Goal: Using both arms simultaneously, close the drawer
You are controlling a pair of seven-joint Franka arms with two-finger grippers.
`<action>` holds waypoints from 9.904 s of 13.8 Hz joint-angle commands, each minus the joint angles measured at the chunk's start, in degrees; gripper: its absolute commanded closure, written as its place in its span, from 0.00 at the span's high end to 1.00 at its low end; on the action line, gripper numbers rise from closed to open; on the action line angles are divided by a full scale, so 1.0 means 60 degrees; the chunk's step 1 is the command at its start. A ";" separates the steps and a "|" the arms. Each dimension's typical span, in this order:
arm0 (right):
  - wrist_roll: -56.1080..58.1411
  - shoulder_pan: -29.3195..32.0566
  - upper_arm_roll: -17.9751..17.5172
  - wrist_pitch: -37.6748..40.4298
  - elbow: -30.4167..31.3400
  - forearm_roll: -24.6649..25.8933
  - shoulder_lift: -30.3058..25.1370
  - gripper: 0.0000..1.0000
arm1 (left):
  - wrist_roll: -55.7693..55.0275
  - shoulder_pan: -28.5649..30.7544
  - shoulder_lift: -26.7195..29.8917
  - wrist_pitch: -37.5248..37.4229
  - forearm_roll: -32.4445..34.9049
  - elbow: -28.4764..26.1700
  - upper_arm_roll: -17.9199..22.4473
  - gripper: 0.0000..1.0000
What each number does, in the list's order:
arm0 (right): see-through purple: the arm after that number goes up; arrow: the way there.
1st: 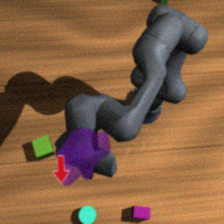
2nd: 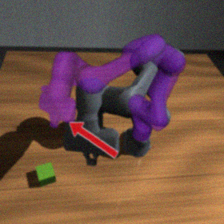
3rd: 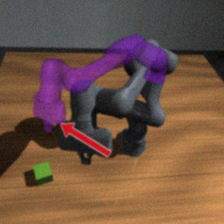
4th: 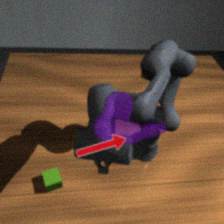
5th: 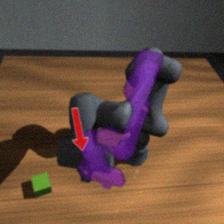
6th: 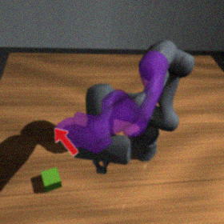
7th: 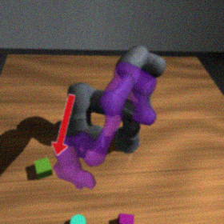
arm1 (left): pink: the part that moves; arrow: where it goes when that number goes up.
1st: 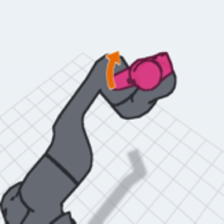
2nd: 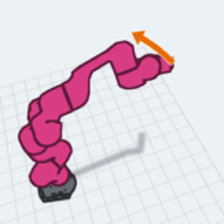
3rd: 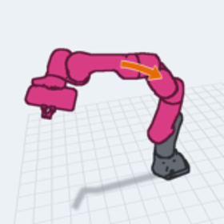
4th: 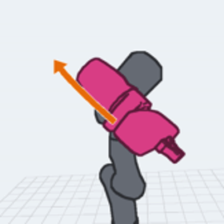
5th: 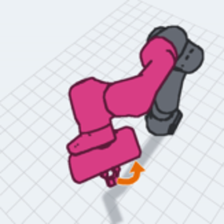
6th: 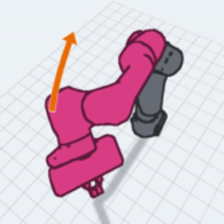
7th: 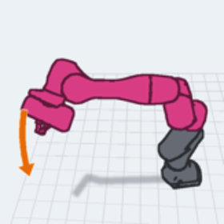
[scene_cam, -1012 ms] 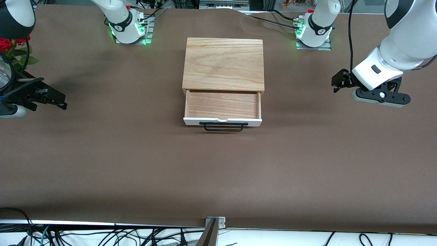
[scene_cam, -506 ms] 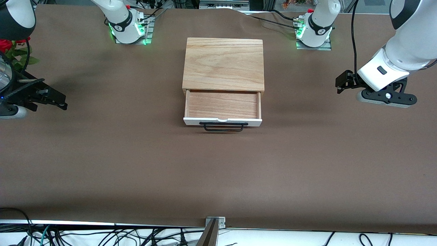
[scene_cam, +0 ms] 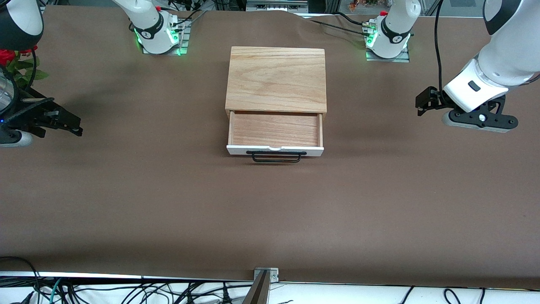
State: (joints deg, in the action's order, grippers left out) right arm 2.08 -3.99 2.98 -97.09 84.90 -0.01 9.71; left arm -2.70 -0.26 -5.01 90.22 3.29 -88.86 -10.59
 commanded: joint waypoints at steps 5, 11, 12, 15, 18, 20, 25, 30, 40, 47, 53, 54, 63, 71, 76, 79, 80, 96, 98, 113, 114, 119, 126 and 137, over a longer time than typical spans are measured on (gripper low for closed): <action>-0.0039 0.0036 0.0001 0.0171 -0.0278 -0.0159 0.0154 1.00 | -0.0048 0.0015 -0.0015 -0.0095 -0.0035 0.0220 -0.0007 1.00; -0.0068 0.0036 0.0001 0.0171 -0.0278 -0.0188 0.0169 1.00 | -0.0033 0.0015 -0.0015 -0.0080 -0.0035 0.0234 -0.0007 1.00; -0.0068 0.0036 0.0001 0.0157 -0.0278 -0.0188 0.0169 1.00 | -0.0033 0.0015 -0.0015 -0.0080 -0.0035 0.0234 -0.0007 1.00; -0.0098 0.0006 0.0001 0.0157 -0.0278 -0.0188 0.0169 1.00 | -0.0033 0.0015 -0.0030 -0.0080 -0.0035 0.0234 -0.0007 1.00; -0.0112 0.0006 0.0001 0.0157 -0.0278 -0.0203 0.0183 1.00 | -0.0033 0.0015 -0.0030 -0.0080 -0.0035 0.0234 -0.0007 1.00; -0.0142 -0.0008 -0.0014 0.0142 -0.0278 -0.0203 0.0183 1.00 | -0.0033 0.0015 -0.0030 -0.0080 -0.0035 0.0234 -0.0007 1.00; -0.0141 -0.0257 -0.0510 -0.0852 -0.0278 -0.0246 0.0752 1.00 | -0.0033 0.0015 -0.0015 -0.0080 -0.0035 0.0234 -0.0007 1.00; -0.0156 -0.0330 -0.1755 -0.2462 -0.0278 -0.0247 0.1690 1.00 | -0.0033 0.0015 -0.0015 -0.0080 -0.0035 0.0234 -0.0007 1.00; -0.0171 -0.1135 -0.2182 -0.4660 -0.0278 -0.2778 0.3536 1.00 | -0.0062 -0.0979 -0.1624 0.0589 -0.0196 0.0467 -0.0491 1.00; -0.0083 -0.1736 -0.2342 -0.5292 -0.0556 -0.4288 0.4489 1.00 | -0.0063 -0.1112 -0.3206 0.3345 -0.1880 0.0542 -0.0490 1.00; -0.0083 -0.2000 -0.2460 -0.5336 -0.0745 -0.4421 0.5016 1.00 | -0.0077 -0.1566 -0.4116 0.3933 -0.3052 0.0542 -0.0490 1.00; -0.0097 -0.2116 -0.2460 -0.5322 -0.0834 -0.4421 0.5104 1.00 | -0.0063 -0.1669 -0.4218 0.3933 -0.3183 0.0527 -0.0490 1.00; -0.0083 -0.2323 -0.2621 -0.5058 -0.0922 -0.5007 0.5368 1.00 | -0.0063 -0.2094 -0.5024 0.5514 -0.3857 0.0512 -0.0490 1.00; -0.0097 -0.2469 -0.2680 -0.4635 -0.0908 -0.5445 0.5588 1.00 | -0.0077 -0.2534 -0.5318 0.5662 -0.4019 0.0293 -0.0490 1.00; -0.0083 -0.2440 -0.2665 -0.4019 -0.0922 -0.5549 0.5574 1.00 | -0.0077 -0.2549 -0.5318 0.5603 -0.4019 0.0030 -0.0490 1.00; -0.0098 -0.2440 -0.2665 -0.3814 -0.0922 -0.5813 0.5574 1.00 | -0.0077 -0.2534 -0.5303 0.5399 -0.4019 0.0000 -0.0490 1.00; -0.0098 -0.2440 -0.2665 -0.3740 -0.0922 -0.5813 0.5574 1.00 | -0.0092 -0.2534 -0.5289 0.5355 -0.4019 0.0000 -0.0490 1.00; -0.0127 -0.2616 -0.2665 -0.2116 -0.0703 -0.5945 0.5588 1.00 | -0.1147 -0.2461 -0.5157 0.1943 -0.3902 0.0000 -0.0476 1.00; -0.0127 -0.2601 -0.2665 -0.1662 -0.0703 -0.5945 0.5574 1.00 | -0.1147 -0.2475 -0.5157 0.1621 -0.3902 0.0000 -0.0476 1.00; -0.0098 -0.2630 -0.2665 0.0508 -0.0732 -0.5930 0.5588 1.00 | -0.1161 -0.2505 -0.5098 0.0637 -0.3873 -0.0117 -0.0461 1.00; -0.0098 -0.2645 -0.2665 0.0508 -0.0732 -0.5901 0.5588 1.00 | -0.1147 -0.2505 -0.5084 0.0637 -0.3873 -0.0132 -0.0461 1.00; 0.0034 -0.2601 -0.2651 0.0304 -0.0849 -0.5842 0.5603 1.00 | -0.1117 -0.2388 -0.5011 0.0492 -0.3829 0.0043 -0.0403 1.00; 0.0899 -0.2513 -0.2447 -0.1673 -0.1726 -0.5697 0.5574 1.00 | -0.1117 -0.1496 -0.4483 -0.0270 -0.3009 0.1564 -0.0271 1.00; 0.1030 -0.1708 -0.0837 -0.1557 -0.3383 -0.1890 0.5165 1.00 | -0.1132 -0.0733 -0.3253 -0.0271 -0.0389 0.3412 -0.0227 1.00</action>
State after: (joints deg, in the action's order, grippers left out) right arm 7.40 -15.94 -3.74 -107.67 65.07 -13.15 42.32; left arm -9.68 -4.95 -26.59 89.73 -2.51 -69.29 -11.91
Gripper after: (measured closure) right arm 0.000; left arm 0.000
